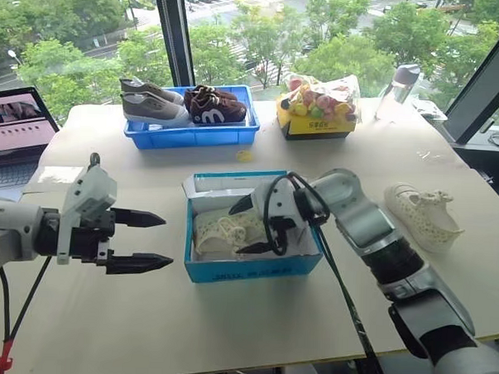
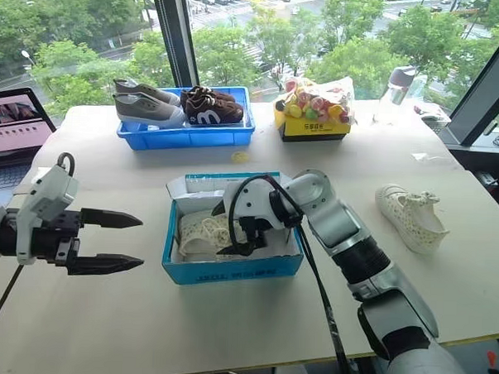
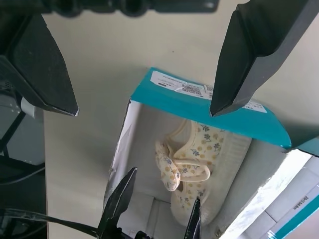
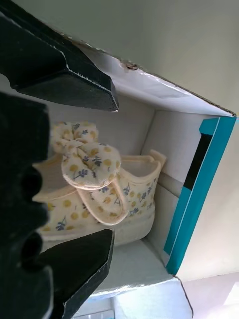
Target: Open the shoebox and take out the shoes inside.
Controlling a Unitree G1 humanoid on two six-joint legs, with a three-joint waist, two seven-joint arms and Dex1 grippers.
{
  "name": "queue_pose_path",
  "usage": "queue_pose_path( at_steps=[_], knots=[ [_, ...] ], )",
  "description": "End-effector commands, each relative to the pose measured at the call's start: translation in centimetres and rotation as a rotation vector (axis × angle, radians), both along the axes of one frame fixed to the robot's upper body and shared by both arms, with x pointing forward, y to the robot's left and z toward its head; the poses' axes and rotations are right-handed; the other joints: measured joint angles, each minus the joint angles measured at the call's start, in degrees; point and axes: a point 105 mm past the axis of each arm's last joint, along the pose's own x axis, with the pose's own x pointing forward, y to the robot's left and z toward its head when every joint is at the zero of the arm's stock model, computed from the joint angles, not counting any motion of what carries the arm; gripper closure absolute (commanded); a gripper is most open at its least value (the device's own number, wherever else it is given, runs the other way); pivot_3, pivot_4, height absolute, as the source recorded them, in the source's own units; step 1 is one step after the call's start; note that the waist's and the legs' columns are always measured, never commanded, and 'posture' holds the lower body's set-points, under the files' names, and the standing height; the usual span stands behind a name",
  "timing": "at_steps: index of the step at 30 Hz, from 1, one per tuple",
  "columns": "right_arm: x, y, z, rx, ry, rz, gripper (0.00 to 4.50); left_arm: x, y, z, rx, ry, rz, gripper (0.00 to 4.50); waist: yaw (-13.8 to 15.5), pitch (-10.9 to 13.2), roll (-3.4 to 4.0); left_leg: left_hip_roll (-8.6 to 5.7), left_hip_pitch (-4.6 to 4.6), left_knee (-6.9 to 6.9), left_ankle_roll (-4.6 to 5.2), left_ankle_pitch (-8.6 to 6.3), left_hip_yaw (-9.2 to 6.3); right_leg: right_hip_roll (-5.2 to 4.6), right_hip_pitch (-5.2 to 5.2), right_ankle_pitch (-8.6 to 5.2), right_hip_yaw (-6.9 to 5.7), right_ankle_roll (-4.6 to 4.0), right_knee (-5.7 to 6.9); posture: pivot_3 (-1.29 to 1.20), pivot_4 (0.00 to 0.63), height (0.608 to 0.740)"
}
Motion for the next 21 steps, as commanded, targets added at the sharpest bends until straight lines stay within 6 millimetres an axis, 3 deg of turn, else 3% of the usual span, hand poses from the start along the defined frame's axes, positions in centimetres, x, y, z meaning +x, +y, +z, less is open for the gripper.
queue_pose_path(
  at_steps=[1,7,11,15,21],
  knots=[
    [0.5,0.5,-0.7,0.004,-0.017,-0.010,1.19,-0.2,-0.1,1.1,0.004,-0.044,-0.007,0.00,-0.06,0.00,0.00,-0.01,-0.01,0.00,0.00,0.00,0.00,-0.01,0.00,0.00,0.00,0.00,0.00,0.00,0.150,0.740],
    [1.3,0.2,-1.8,-0.005,-0.021,-0.036,3.25,-0.2,-0.3,1.0,0.006,-0.044,-0.011,0.00,-0.11,0.00,0.00,-0.01,0.02,-0.01,-0.06,0.03,-0.01,0.00,0.01,0.00,-0.01,0.00,0.00,0.00,0.150,0.740],
    [1.0,0.2,-1.1,0.022,-0.026,-0.023,4.48,-0.2,-0.3,0.9,0.008,-0.043,-0.014,0.00,-0.12,0.00,0.00,-0.01,0.01,-0.01,-0.06,0.03,-0.01,-0.01,0.01,0.00,-0.01,0.00,0.00,0.00,0.150,0.740],
    [0.7,0.1,-0.1,0.040,-0.058,-0.016,4.48,-0.2,-0.3,0.9,0.009,-0.045,-0.015,0.00,-0.11,0.00,0.00,-0.01,0.00,-0.02,-0.06,0.02,-0.03,-0.01,0.00,0.00,-0.01,0.00,-0.01,0.00,0.150,0.740],
    [0.0,0.0,3.9,0.144,-0.104,-0.029,4.48,0.0,-0.2,0.9,0.011,-0.045,-0.013,0.00,-0.03,0.00,0.00,-0.01,-0.01,-0.02,-0.02,0.00,-0.05,-0.01,0.00,0.00,-0.03,0.00,-0.03,0.00,0.150,0.740]
  ],
)
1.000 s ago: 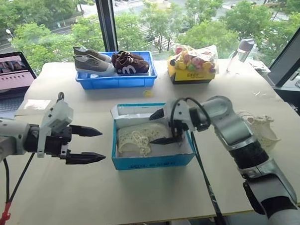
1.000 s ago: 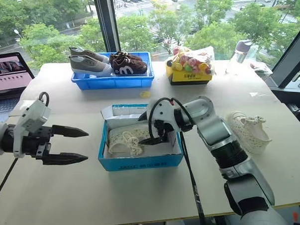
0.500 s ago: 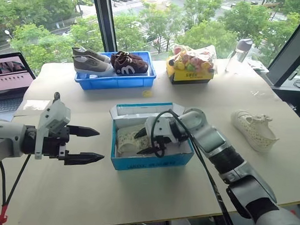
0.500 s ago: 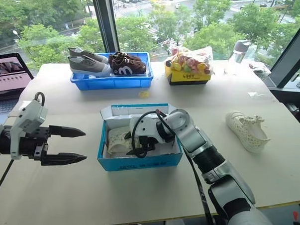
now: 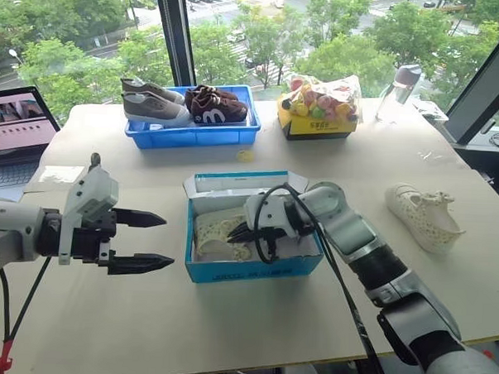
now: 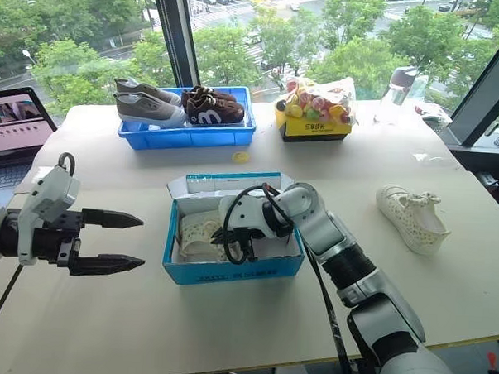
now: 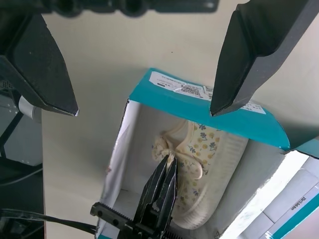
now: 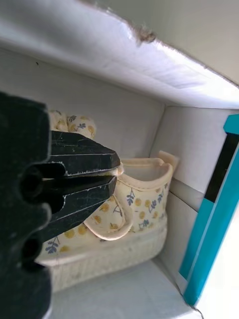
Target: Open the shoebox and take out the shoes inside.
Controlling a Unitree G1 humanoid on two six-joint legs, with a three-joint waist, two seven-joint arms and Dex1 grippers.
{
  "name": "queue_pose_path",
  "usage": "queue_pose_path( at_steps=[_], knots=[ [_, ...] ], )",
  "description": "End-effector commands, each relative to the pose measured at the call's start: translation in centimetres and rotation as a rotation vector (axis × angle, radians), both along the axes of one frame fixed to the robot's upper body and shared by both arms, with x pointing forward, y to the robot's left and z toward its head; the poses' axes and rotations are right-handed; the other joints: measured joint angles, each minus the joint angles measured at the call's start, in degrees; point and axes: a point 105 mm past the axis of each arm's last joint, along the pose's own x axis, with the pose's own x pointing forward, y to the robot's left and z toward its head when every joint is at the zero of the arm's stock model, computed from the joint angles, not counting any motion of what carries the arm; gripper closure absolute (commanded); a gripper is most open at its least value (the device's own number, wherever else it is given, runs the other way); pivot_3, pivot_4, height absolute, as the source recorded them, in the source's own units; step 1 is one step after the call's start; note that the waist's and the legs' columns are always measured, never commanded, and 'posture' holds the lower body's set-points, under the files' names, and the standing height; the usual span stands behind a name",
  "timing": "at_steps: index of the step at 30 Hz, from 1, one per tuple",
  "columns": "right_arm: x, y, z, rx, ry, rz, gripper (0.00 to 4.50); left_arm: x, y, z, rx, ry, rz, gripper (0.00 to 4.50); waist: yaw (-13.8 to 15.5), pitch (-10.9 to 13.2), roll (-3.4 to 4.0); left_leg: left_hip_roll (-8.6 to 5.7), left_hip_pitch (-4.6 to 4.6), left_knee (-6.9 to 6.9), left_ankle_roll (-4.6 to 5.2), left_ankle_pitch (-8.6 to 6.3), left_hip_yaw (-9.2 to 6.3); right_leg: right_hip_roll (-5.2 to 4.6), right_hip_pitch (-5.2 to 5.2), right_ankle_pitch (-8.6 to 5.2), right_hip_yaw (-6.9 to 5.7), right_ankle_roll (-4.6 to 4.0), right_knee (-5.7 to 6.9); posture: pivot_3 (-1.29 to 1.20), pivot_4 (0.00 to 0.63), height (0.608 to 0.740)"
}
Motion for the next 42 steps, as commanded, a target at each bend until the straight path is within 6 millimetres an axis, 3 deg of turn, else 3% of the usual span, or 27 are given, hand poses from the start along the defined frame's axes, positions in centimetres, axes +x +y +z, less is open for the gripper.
queue_pose_path(
  at_steps=[1,5,12,20,23,25,28,32,34,36,39,42],
  knots=[
    [-0.3,0.0,4.5,0.137,-0.052,-0.016,4.48,0.1,-0.1,0.8,0.008,-0.040,-0.013,0.00,0.05,0.00,0.00,0.00,0.00,0.00,0.01,0.00,0.00,0.00,0.00,0.00,0.00,0.00,0.00,0.00,0.150,0.740],
    [0.5,-0.5,8.0,0.261,-0.081,-0.093,4.48,0.4,-0.2,0.7,0.005,-0.042,-0.020,0.00,0.01,0.00,0.00,0.00,0.01,0.00,0.06,-0.03,0.00,0.00,0.00,0.00,0.00,-0.01,0.01,0.00,0.150,0.740],
    [1.6,-1.7,9.7,0.320,-0.092,-0.170,4.48,0.7,-0.4,0.7,0.004,-0.043,-0.031,0.00,0.00,0.00,0.00,0.00,-0.01,-0.08,0.04,-0.02,0.00,-0.01,-0.03,0.00,-0.02,-0.01,-0.01,0.00,0.150,0.740],
    [2.1,-4.5,15.9,0.505,-0.040,-0.246,4.48,0.8,-0.6,0.4,0.002,-0.041,-0.041,0.00,0.02,0.02,-0.01,0.00,-0.07,-0.09,0.12,-0.06,-0.02,-0.01,-0.07,0.01,-0.03,-0.01,-0.03,0.00,0.150,0.740],
    [2.2,-6.2,18.9,0.592,-0.036,-0.318,4.48,0.8,-0.6,0.3,0.001,-0.042,-0.044,0.00,0.06,0.02,-0.01,0.00,-0.06,-0.10,0.19,-0.11,-0.04,-0.04,-0.06,0.01,-0.05,-0.01,-0.04,0.00,0.150,0.740],
    [3.1,-8.8,21.4,0.674,-0.046,-0.447,4.48,0.9,-0.6,0.3,0.000,-0.042,-0.045,0.00,0.09,0.02,-0.01,-0.01,-0.08,-0.09,0.19,-0.11,-0.03,-0.07,-0.06,0.01,-0.05,-0.01,-0.05,0.00,0.150,0.740],
    [4.4,-12.7,23.2,0.769,-0.024,-0.636,4.48,1.0,-0.6,0.1,0.000,-0.037,-0.048,0.00,0.22,0.03,-0.01,-0.02,-0.12,-0.11,0.20,-0.11,-0.04,-0.10,-0.09,0.01,-0.07,-0.01,-0.07,0.00,0.150,0.740],
    [6.2,-17.4,22.8,0.848,0.015,-0.892,4.48,1.4,-0.7,-0.2,0.006,-0.031,-0.064,0.00,0.35,0.03,-0.01,-0.03,-0.13,-0.13,0.23,-0.13,-0.06,-0.15,-0.04,0.00,-0.14,-0.02,-0.15,0.00,0.150,0.740],
    [6.6,-18.8,22.2,0.873,0.048,-0.978,4.48,1.5,-0.8,-0.2,0.006,-0.030,-0.074,0.00,0.31,0.03,-0.01,-0.04,-0.14,-0.12,0.26,-0.14,-0.03,-0.17,-0.03,0.00,-0.12,-0.02,-0.15,0.00,0.150,0.740],
    [7.0,-20.1,20.9,0.886,0.092,-1.063,4.48,1.6,-1.0,-0.2,0.005,-0.029,-0.084,0.00,0.01,0.03,-0.01,-0.03,-0.15,-0.13,0.26,-0.14,-0.02,-0.17,-0.05,0.00,-0.09,-0.02,-0.14,0.00,0.150,0.740],
    [7.4,-22.0,17.3,0.853,0.157,-1.192,4.48,1.7,-1.1,-0.3,0.006,-0.027,-0.098,0.00,-0.12,0.03,-0.02,0.01,-0.15,-0.19,0.27,-0.14,0.01,-0.14,-0.08,0.00,-0.03,-0.02,-0.12,0.00,0.150,0.740],
    [7.4,-22.9,14.8,0.832,0.209,-1.254,4.48,1.8,-1.1,-0.3,0.006,-0.027,-0.106,0.00,-0.16,0.04,0.00,-0.01,-0.18,-0.16,0.32,-0.16,0.06,-0.15,-0.08,0.00,-0.01,-0.02,-0.10,0.00,0.150,0.740]
  ],
)
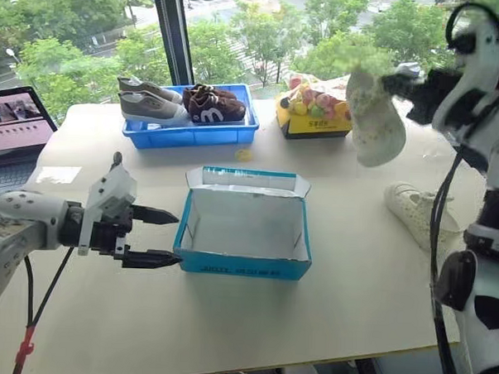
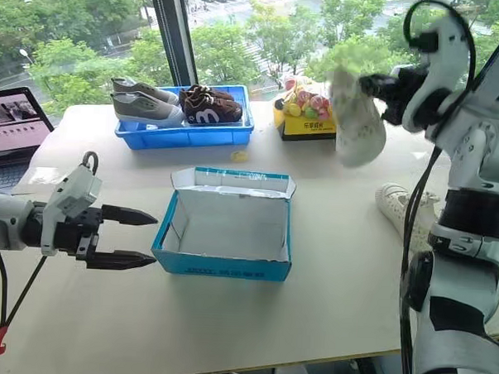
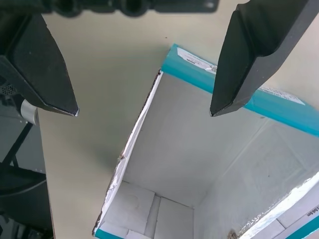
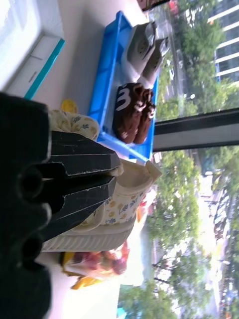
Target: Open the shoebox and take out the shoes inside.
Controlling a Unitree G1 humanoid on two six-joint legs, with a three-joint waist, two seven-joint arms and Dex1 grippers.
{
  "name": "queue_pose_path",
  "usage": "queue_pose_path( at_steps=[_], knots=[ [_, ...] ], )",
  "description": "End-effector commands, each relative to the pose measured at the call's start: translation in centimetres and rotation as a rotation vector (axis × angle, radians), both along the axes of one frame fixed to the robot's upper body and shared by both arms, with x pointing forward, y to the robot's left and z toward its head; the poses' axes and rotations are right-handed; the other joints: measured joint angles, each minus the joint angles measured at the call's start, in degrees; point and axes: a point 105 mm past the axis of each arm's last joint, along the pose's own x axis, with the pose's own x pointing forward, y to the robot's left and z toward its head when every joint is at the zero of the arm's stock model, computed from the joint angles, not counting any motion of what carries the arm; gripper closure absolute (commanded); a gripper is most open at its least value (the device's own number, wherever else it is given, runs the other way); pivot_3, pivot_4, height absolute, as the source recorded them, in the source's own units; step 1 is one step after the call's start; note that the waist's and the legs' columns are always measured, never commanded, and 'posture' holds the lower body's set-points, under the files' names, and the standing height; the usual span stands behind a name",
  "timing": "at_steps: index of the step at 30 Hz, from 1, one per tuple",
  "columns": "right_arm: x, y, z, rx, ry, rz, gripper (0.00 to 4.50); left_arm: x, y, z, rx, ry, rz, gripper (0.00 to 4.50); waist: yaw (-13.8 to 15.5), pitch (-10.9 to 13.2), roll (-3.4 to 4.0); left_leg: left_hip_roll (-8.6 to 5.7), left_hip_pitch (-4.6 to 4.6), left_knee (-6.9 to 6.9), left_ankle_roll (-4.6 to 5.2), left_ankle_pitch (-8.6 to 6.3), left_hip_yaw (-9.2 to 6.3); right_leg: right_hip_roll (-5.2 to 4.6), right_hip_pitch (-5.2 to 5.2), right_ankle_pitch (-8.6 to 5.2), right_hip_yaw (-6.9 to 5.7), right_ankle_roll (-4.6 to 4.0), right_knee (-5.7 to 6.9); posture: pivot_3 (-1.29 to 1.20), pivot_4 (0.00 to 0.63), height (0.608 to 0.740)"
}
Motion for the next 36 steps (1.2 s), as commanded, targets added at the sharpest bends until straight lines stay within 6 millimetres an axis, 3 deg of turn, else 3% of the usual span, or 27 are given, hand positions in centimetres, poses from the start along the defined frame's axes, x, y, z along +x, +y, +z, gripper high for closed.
queue_pose_path(
  at_steps=[1,4,8,11,15,21,24,25,29,32,34,36],
  knots=[
    [-1.1,-0.9,0.3,0.022,-0.032,-0.035,4.48,0.1,-0.2,0.6,-0.007,-0.032,-0.024,0.00,0.01,0.01,0.01,0.00,-0.02,0.01,0.02,0.00,0.03,0.00,-0.01,0.00,0.03,0.00,0.00,0.00,0.150,0.740],
    [-1.1,-1.5,-2.0,0.039,0.027,-0.062,4.48,0.2,-0.3,0.6,-0.005,-0.034,-0.032,0.00,0.07,0.01,0.01,0.00,-0.01,0.02,0.04,0.00,0.04,0.03,-0.01,0.00,0.02,0.00,0.00,0.00,0.150,0.740],
    [-0.6,-4.0,-7.3,0.041,0.138,-0.154,4.48,0.2,-0.4,0.8,-0.002,-0.036,-0.040,0.00,0.22,-0.01,-0.02,0.01,0.04,0.05,0.06,-0.01,0.01,0.09,0.11,0.00,-0.03,0.01,-0.01,0.00,0.150,0.740],
    [-0.5,-5.2,-9.2,0.052,0.174,-0.181,4.48,0.3,-0.4,0.9,0.000,-0.036,-0.041,0.00,0.22,0.00,-0.02,-0.02,0.04,0.07,0.08,-0.01,0.05,0.06,0.12,0.00,-0.01,0.01,-0.02,0.00,0.150,0.740],
    [-0.6,-7.4,-11.2,0.004,0.205,-0.230,3.35,0.5,-0.3,1.0,0.012,-0.038,-0.046,0.00,0.09,0.01,-0.01,0.01,0.06,0.06,0.07,0.00,0.07,0.12,0.10,0.00,0.01,0.01,-0.01,0.00,0.150,0.740],
    [-1.7,-9.5,-7.9,-0.181,0.086,-0.249,1.35,0.7,-0.2,1.0,0.006,-0.045,-0.035,0.00,0.03,0.02,-0.01,0.01,0.08,0.07,0.08,0.00,0.10,0.13,0.11,0.00,0.03,0.01,-0.02,0.00,0.150,0.740],
    [-2.9,-8.9,-7.1,-0.260,0.080,-0.209,0.26,0.7,0.0,0.9,-0.006,-0.040,-0.020,0.00,0.18,0.01,-0.01,0.03,0.07,0.07,0.09,-0.01,0.09,0.14,0.11,-0.01,0.02,0.02,-0.02,0.00,0.150,0.740],
    [-3.4,-8.5,-6.8,-0.296,0.072,-0.201,0.11,0.8,0.1,0.9,-0.019,-0.043,-0.008,0.00,0.11,0.02,-0.01,0.04,0.07,0.07,0.10,-0.01,0.09,0.14,0.11,-0.01,0.02,0.02,-0.02,0.00,0.150,0.740],
    [-5.5,-7.6,-6.9,-0.448,0.057,-0.181,0.11,1.4,1.5,0.5,-0.097,-0.064,0.083,0.00,0.17,0.01,-0.01,0.06,0.12,0.09,0.10,-0.01,0.11,0.15,0.14,-0.01,0.07,0.02,0.02,0.00,0.150,0.740],
    [-7.4,-7.1,-8.3,-0.436,0.024,-0.159,0.11,3.4,4.1,-1.2,-0.091,-0.198,0.302,0.00,0.53,0.01,-0.02,0.13,0.18,0.06,0.10,-0.02,0.10,0.17,0.18,-0.02,0.05,0.03,0.01,0.00,0.150,0.740],
    [-8.7,-7.1,-11.2,-0.486,0.008,-0.179,0.11,4.8,6.3,-3.0,-0.080,-0.250,0.512,0.00,0.65,0.00,-0.10,0.12,0.16,0.10,0.10,-0.01,0.10,0.14,0.21,-0.01,0.06,0.03,0.00,0.00,0.150,0.740],
    [-10.1,-6.8,-14.1,-0.407,-0.012,-0.196,0.11,5.0,7.6,-4.3,-0.133,-0.243,0.624,0.00,1.12,-0.22,-0.47,0.11,0.21,0.09,0.10,-0.02,0.07,0.10,0.30,0.00,0.06,0.05,-0.05,0.00,0.150,0.740]
  ],
)
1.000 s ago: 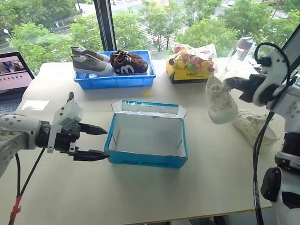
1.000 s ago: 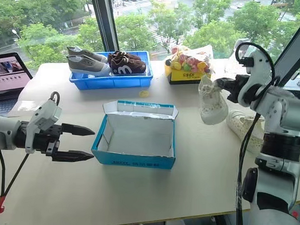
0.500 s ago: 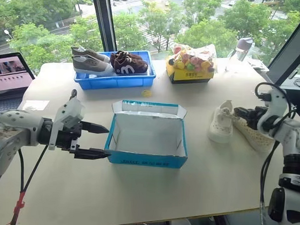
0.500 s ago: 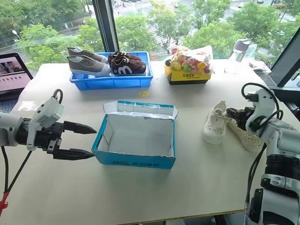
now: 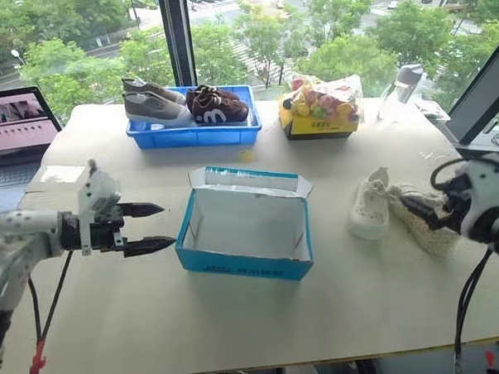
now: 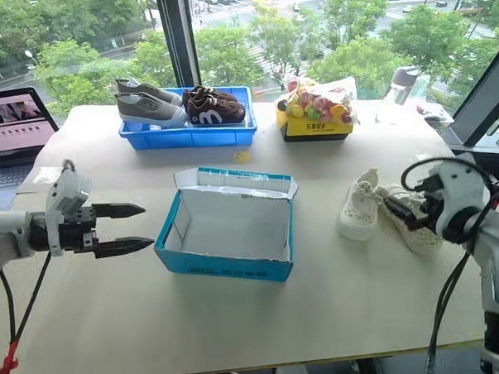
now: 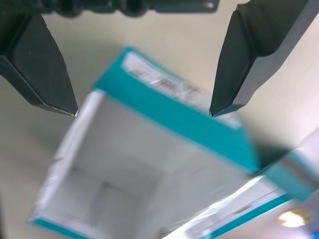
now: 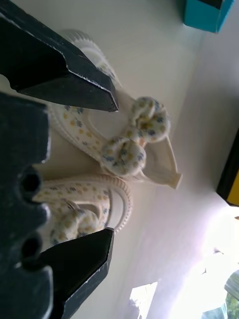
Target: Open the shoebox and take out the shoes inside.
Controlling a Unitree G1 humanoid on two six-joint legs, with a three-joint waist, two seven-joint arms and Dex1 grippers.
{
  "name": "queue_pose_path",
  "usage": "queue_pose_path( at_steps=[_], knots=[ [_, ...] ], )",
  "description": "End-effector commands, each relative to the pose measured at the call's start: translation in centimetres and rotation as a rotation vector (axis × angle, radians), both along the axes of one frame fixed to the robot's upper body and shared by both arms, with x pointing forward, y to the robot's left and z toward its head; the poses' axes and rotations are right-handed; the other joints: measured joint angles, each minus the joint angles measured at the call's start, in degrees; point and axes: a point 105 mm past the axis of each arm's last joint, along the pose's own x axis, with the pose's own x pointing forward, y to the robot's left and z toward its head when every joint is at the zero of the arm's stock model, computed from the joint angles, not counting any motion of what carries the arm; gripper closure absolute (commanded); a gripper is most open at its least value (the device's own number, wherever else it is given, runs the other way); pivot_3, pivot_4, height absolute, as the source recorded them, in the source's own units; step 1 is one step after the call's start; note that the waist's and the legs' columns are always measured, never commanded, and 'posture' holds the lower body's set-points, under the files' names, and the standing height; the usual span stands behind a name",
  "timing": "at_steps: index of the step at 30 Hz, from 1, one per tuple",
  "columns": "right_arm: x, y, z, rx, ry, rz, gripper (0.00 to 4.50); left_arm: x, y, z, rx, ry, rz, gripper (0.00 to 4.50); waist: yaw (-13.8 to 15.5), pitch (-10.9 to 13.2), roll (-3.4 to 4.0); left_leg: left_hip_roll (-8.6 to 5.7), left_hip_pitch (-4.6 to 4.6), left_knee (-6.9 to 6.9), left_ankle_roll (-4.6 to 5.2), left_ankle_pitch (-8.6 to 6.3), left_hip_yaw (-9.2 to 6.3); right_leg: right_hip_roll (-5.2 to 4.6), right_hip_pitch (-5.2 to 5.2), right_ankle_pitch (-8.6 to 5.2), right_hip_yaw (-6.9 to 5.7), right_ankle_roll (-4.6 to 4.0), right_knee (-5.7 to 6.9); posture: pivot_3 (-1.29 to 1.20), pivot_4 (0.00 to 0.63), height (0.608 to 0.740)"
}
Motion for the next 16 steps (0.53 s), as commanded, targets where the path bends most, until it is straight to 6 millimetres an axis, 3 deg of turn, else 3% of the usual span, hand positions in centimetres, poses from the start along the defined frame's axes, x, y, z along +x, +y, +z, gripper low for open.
queue_pose_path(
  at_steps=[1,3,6,9,16],
  knots=[
    [-2.5,0.6,-2.6,-0.024,-0.125,0.006,0.11,1.0,3.3,-0.9,-0.013,-0.108,0.249,0.00,0.33,-0.11,-0.22,0.09,0.15,-0.04,0.00,-0.02,-0.06,0.04,0.19,0.00,-0.04,0.00,-0.04,0.00,0.150,0.740],
    [-3.9,0.8,-4.8,0.029,-0.138,0.008,0.11,1.1,4.1,-2.3,0.002,-0.140,0.328,0.00,0.54,-0.08,-0.17,0.02,0.12,-0.03,-0.01,-0.02,-0.06,-0.05,0.17,0.01,-0.01,0.01,-0.08,0.00,0.150,0.740],
    [-4.8,0.1,-5.8,0.054,-0.201,-0.056,0.11,0.9,4.5,-3.4,-0.003,-0.196,0.410,0.00,0.39,-0.08,-0.17,-0.09,0.37,-0.04,-0.01,-0.02,-0.02,-0.19,0.38,0.03,0.06,0.05,-0.09,0.00,0.150,0.740],
    [-4.7,0.0,-6.3,0.065,-0.239,-0.104,0.11,0.8,4.3,-4.0,0.006,-0.273,0.486,0.00,-0.07,-0.07,-0.17,0.08,1.06,-0.15,-0.13,-0.12,-0.02,-0.18,1.13,0.03,0.06,0.07,-0.40,0.00,0.150,0.740],
    [-3.8,0.3,-7.7,0.116,-0.245,-0.185,0.11,0.1,1.9,-7.3,-0.082,-0.242,0.549,0.00,-0.22,-0.08,-0.16,0.33,1.09,-0.17,-0.02,-0.10,-0.01,0.04,1.25,0.08,-0.04,0.00,-0.63,0.00,0.150,0.740]
  ],
)
